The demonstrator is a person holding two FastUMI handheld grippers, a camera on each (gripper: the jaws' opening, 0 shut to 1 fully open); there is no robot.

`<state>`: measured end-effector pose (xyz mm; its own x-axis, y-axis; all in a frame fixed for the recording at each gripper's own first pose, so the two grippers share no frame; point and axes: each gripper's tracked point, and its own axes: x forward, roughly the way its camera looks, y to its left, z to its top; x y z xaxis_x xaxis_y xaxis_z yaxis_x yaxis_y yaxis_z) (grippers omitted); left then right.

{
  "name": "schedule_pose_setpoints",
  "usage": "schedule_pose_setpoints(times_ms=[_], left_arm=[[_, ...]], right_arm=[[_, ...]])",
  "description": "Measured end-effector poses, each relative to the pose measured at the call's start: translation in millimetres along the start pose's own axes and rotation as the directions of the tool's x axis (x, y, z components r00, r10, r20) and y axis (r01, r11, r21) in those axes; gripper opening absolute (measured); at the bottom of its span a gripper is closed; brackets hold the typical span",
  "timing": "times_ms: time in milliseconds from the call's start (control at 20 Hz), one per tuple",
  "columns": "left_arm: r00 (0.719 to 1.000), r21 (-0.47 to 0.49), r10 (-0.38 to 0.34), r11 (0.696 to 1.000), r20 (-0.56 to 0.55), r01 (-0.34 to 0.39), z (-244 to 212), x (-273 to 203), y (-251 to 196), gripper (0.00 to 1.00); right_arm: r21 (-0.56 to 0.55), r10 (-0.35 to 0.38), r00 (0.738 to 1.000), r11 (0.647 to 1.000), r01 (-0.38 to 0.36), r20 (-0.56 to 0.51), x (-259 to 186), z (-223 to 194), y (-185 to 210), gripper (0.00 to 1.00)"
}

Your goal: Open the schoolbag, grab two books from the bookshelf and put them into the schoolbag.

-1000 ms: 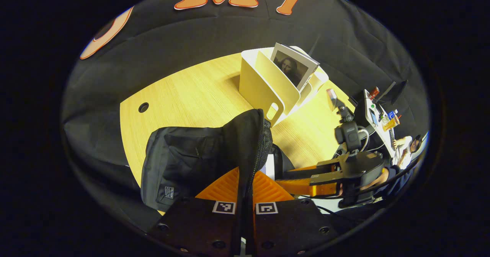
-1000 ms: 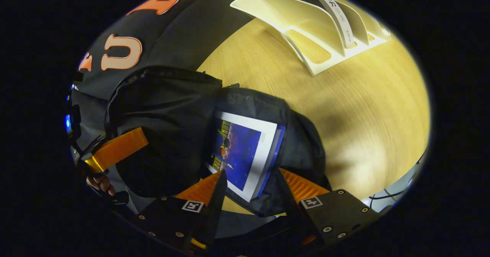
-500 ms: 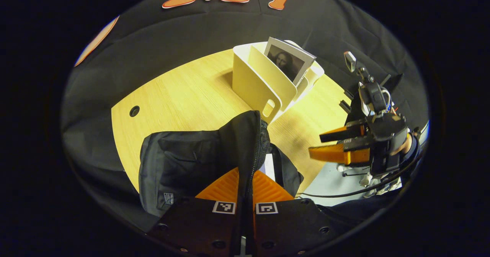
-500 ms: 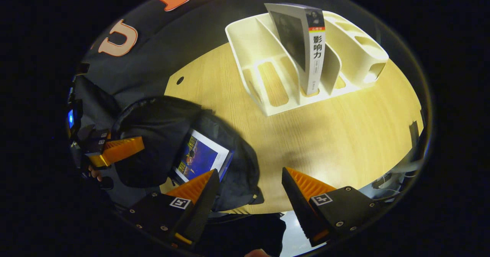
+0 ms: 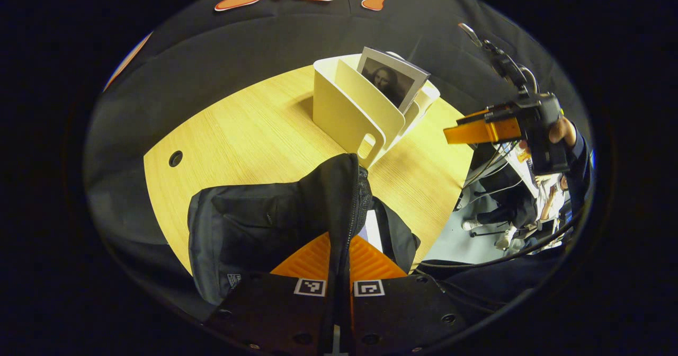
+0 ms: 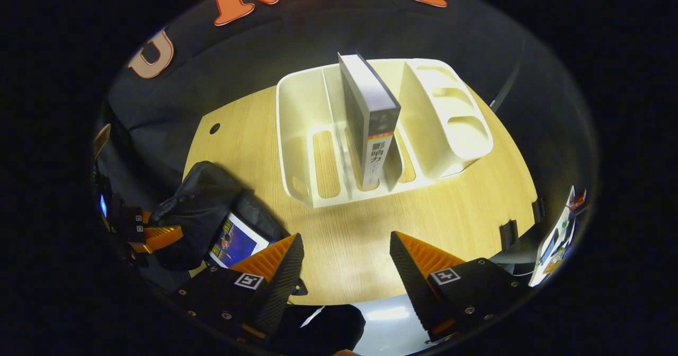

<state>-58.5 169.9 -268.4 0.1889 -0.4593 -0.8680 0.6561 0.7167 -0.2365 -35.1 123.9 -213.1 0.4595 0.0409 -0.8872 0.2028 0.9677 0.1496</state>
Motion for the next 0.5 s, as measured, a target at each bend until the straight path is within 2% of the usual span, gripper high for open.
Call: schedule_pose_setpoints(times_ms=[300, 500], left_arm=[[1.000, -0.025, 0.019, 0.999, -0.004, -0.019, 1, 0, 2, 0.06], [0.998, -0.069, 0.058, 0.996, -0.005, -0.059, 0, 0, 2, 0.06]], right_arm=[[-0.104, -0.036, 0.999, 0.994, 0.035, -0.006, -8, 54, -16, 0.98], [-0.172, -0.031, 0.999, 0.985, 0.026, -0.030, -8, 82, -25, 0.98]])
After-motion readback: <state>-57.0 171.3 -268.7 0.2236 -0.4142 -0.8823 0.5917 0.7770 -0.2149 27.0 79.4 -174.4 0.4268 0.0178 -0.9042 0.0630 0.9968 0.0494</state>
